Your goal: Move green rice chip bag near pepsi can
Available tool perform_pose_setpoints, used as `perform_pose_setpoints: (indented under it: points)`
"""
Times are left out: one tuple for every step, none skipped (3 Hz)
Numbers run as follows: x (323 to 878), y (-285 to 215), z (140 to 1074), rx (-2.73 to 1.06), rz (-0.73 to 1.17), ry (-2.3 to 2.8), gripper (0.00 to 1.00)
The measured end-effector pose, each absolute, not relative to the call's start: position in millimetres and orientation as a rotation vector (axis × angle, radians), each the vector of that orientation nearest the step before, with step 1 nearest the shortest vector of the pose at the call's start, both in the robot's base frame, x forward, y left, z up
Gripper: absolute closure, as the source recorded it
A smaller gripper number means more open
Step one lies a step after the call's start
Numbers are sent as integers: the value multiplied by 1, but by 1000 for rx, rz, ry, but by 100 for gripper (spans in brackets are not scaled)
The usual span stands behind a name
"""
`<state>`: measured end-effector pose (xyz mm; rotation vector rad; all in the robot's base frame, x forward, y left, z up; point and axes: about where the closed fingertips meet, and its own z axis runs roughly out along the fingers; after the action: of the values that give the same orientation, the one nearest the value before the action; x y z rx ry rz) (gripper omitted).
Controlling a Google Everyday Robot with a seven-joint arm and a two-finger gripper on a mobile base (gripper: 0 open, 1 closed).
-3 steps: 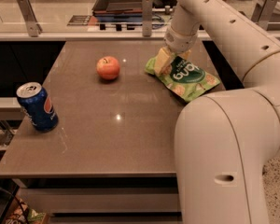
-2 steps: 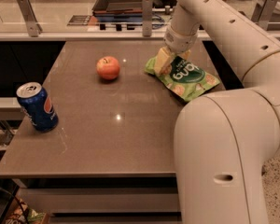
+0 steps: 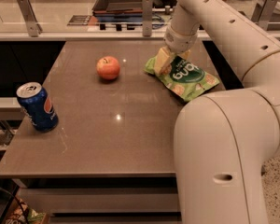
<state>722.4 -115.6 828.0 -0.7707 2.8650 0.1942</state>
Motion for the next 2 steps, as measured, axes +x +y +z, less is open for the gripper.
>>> perform_pose_setpoints:
  points:
    - [712,-123,853,-733,149,2838,100]
    - [692,-127,885,-688,86,2808,100]
